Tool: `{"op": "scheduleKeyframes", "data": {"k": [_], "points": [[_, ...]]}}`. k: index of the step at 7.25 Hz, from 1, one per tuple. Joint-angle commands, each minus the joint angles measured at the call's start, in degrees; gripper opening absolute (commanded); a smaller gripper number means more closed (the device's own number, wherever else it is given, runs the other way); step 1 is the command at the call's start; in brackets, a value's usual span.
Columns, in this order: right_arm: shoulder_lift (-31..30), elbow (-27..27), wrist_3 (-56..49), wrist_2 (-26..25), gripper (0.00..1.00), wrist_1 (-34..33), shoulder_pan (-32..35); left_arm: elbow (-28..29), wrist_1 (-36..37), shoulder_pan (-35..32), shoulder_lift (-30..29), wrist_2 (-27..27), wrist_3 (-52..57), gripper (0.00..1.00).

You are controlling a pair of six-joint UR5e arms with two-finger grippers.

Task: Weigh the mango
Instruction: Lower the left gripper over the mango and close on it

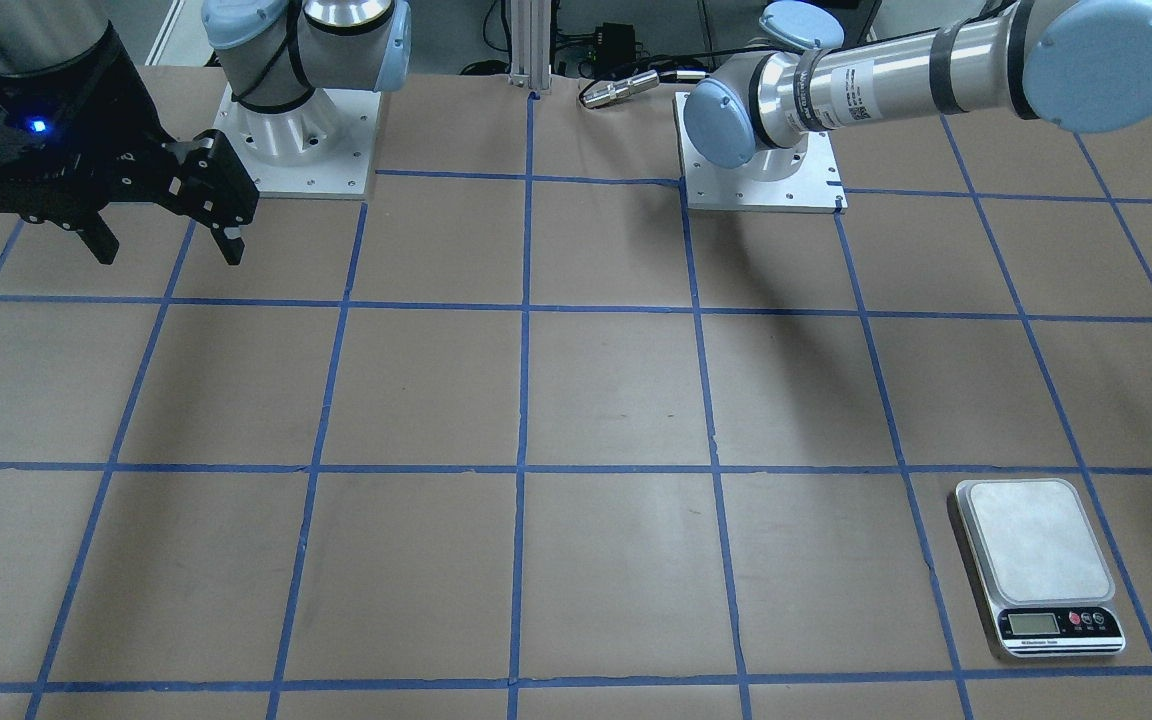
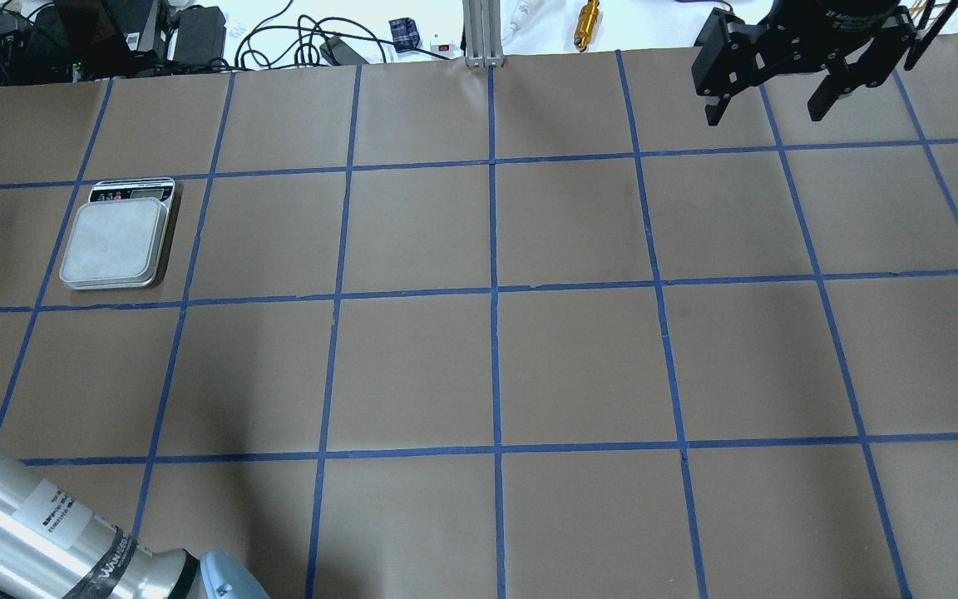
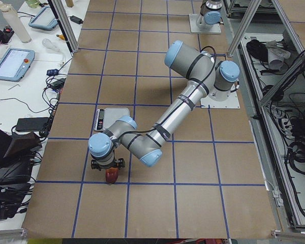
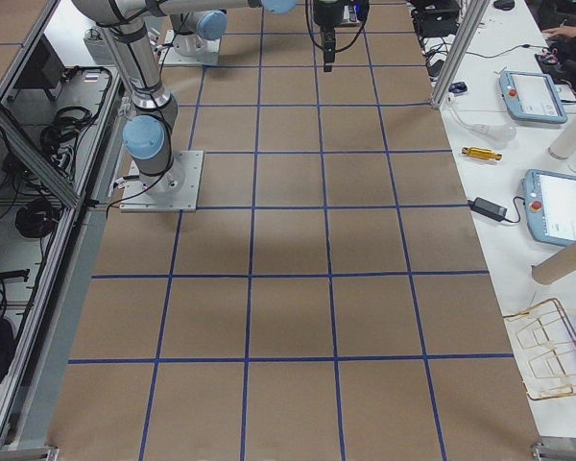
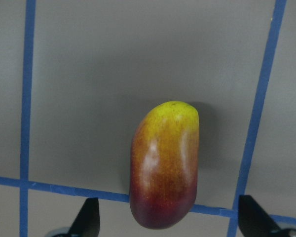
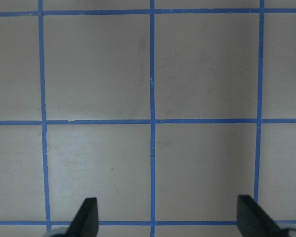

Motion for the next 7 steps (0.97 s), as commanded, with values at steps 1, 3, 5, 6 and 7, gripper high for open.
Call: {"op": "scheduleKeyframes", "data": {"k": [1, 3, 5, 6, 7], "points": [[0.00, 0.00, 0.00, 0.00, 1.00, 0.00, 0.00, 0.13, 2.90, 0.00, -2.33, -0.08, 3.60, 1.00], [0.00, 0.00, 0.00, 0.00, 1.00, 0.00, 0.00, 0.13, 3.10, 0.00, -4.17, -0.16, 3.70, 1.00], [-0.09, 0.00, 0.00, 0.00, 1.00, 0.00, 0.00, 0.13, 3.28, 0.00, -5.32, -0.87, 3.79, 1.00], [0.00, 0.00, 0.00, 0.00, 1.00, 0.00, 0.00, 0.21, 3.28, 0.00, -5.50, -0.95, 3.79, 1.00], [0.00, 0.00, 0.00, 0.00, 1.00, 0.00, 0.00, 0.22, 3.80, 0.00, -5.85, -0.96, 3.88, 1.00]]}}
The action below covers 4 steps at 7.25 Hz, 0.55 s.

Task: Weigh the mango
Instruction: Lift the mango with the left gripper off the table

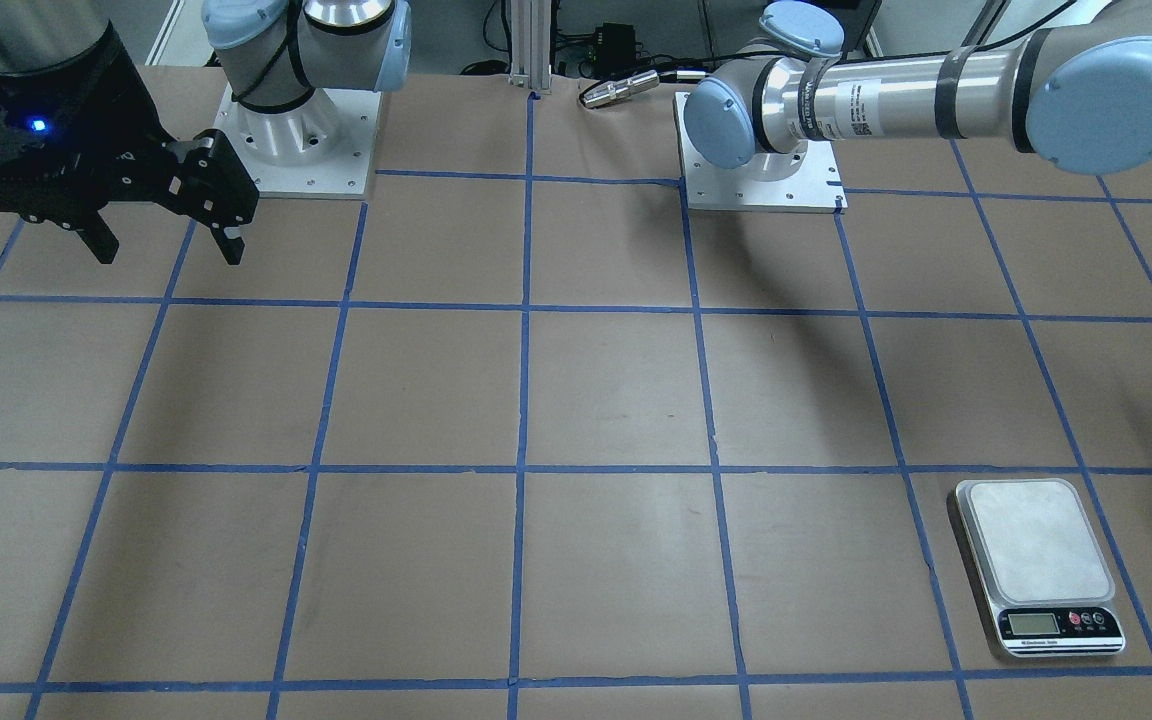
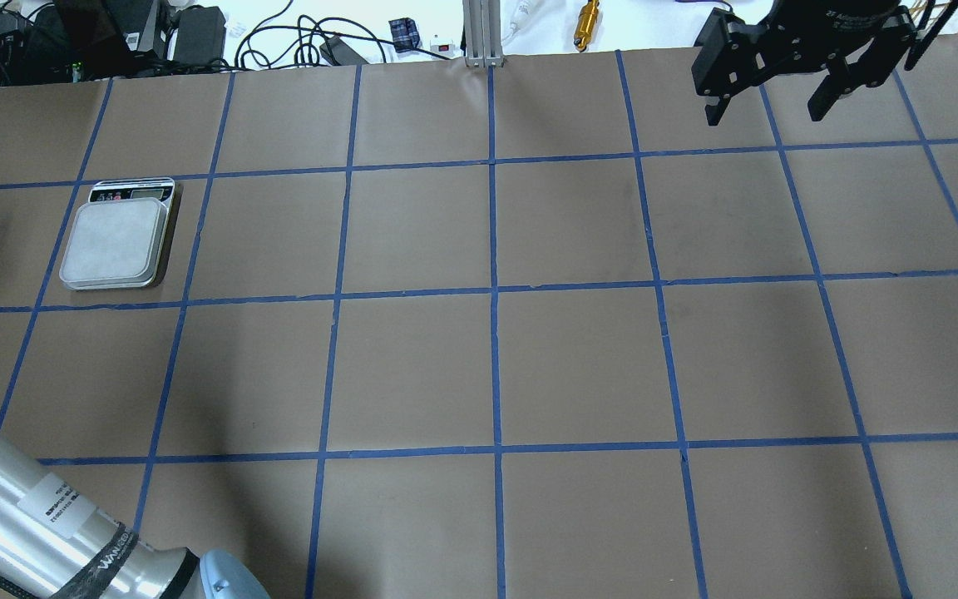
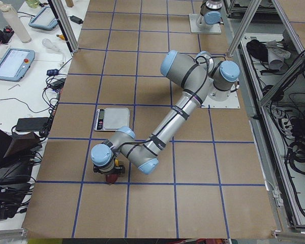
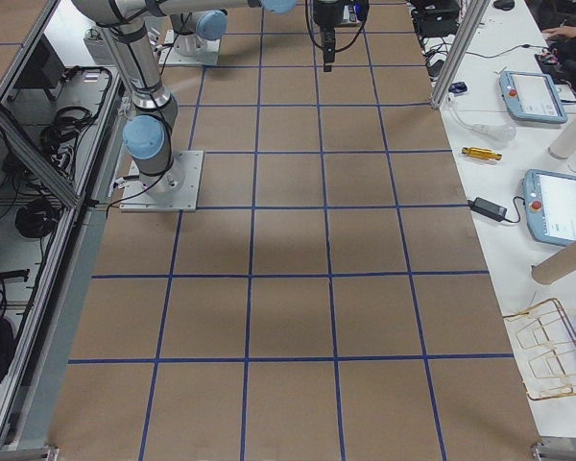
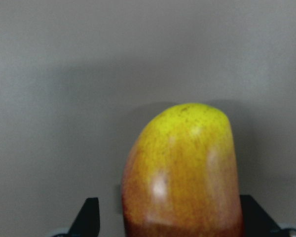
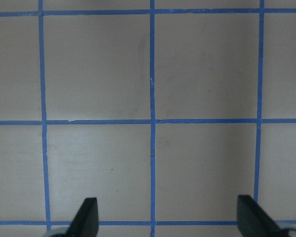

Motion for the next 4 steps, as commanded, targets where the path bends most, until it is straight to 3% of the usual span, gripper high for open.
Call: {"op": "scheduleKeyframes", "data": {"k": [1, 2, 3, 4], "points": [[0.02, 0.00, 0.00, 0.00, 1.00, 0.00, 0.00, 0.12, 0.93, 0.09, -0.60, -0.41, 0.07, 0.98], [-0.06, 0.00, 0.00, 0.09, 1.00, 0.00, 0.00, 0.12, 0.93, 0.00, -0.60, -0.94, 0.07, 0.79], [-0.06, 0.00, 0.00, 0.00, 1.00, 0.00, 0.00, 0.12, 0.93, 0.00, -0.51, -1.20, 0.07, 0.52], [-0.06, 0.00, 0.00, 0.09, 1.00, 0.00, 0.00, 0.12, 0.93, 0.00, -0.25, -1.21, 0.16, 0.15]]}}
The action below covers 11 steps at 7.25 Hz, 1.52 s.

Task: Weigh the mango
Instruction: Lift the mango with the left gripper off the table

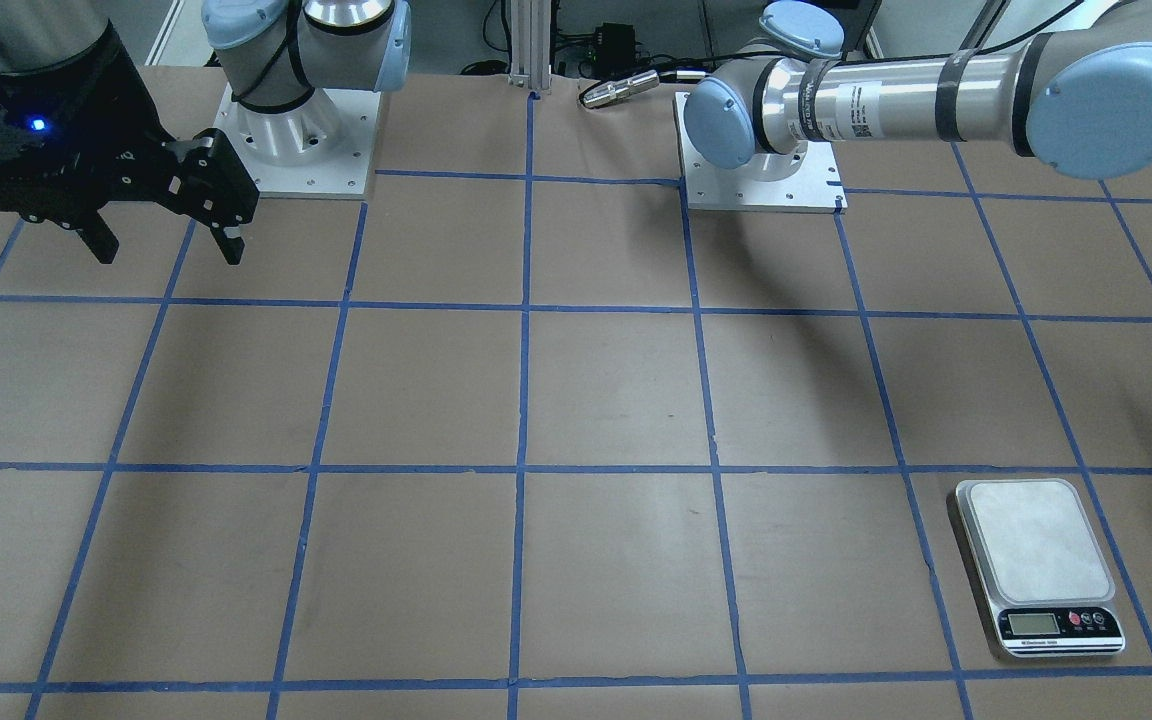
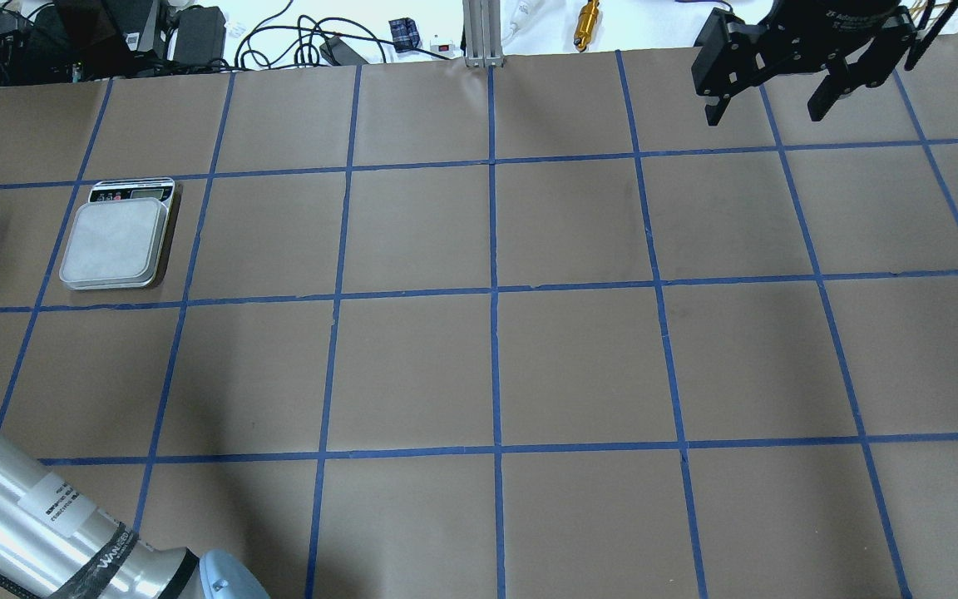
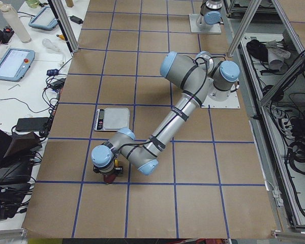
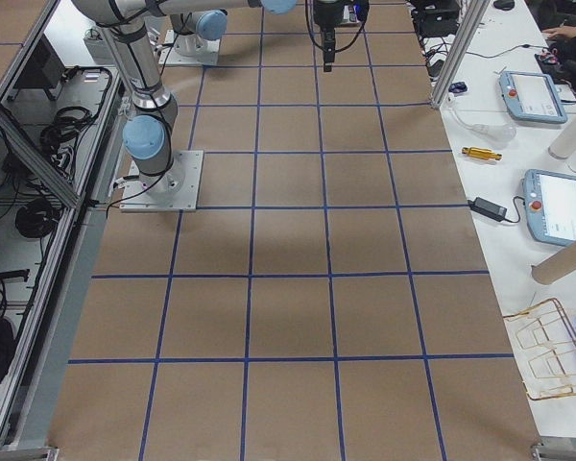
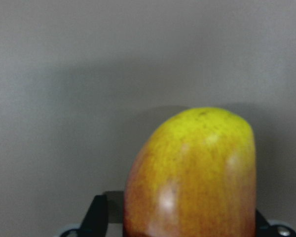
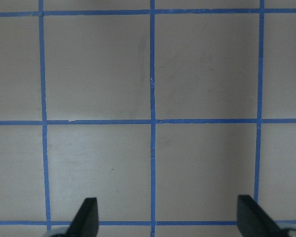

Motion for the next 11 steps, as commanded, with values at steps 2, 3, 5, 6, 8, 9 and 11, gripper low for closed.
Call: {"op": "scheduleKeyframes", "data": {"k": [2, 3, 5, 6, 8, 9, 11], "points": [[0.07, 0.00, 0.00, -0.03, 1.00, 0.00, 0.00, -0.43, -1.28, -0.01, 1.87, -0.15, 0.07, 0.01], [0.07, 0.00, 0.00, -0.03, 1.00, 0.00, 0.00, -0.61, -4.34, -0.88, 4.06, 0.03, -0.37, 0.01], [0.07, 0.00, 0.00, 0.05, 1.00, 0.00, -0.09, -5.85, -5.33, -4.65, 10.29, 1.08, -0.64, 0.01], [-0.01, 0.00, 0.00, 0.05, 1.00, 0.00, 0.00, -9.80, -4.81, -5.45, 13.37, 1.00, -1.77, 0.01], [0.07, 0.00, 0.00, 0.05, 1.00, 0.00, 0.00, -16.57, -2.71, -8.77, 17.95, 0.99, -6.42, 0.01], [-0.01, 0.00, 0.00, 0.05, 1.00, 0.00, 0.00, -19.39, -1.04, -10.89, 19.62, 0.99, -9.74, 0.01], [-0.01, 0.00, 0.00, 0.05, 1.00, 0.00, 0.00, -25.62, 5.08, -14.06, 21.57, 0.91, -15.91, 0.01]]}}
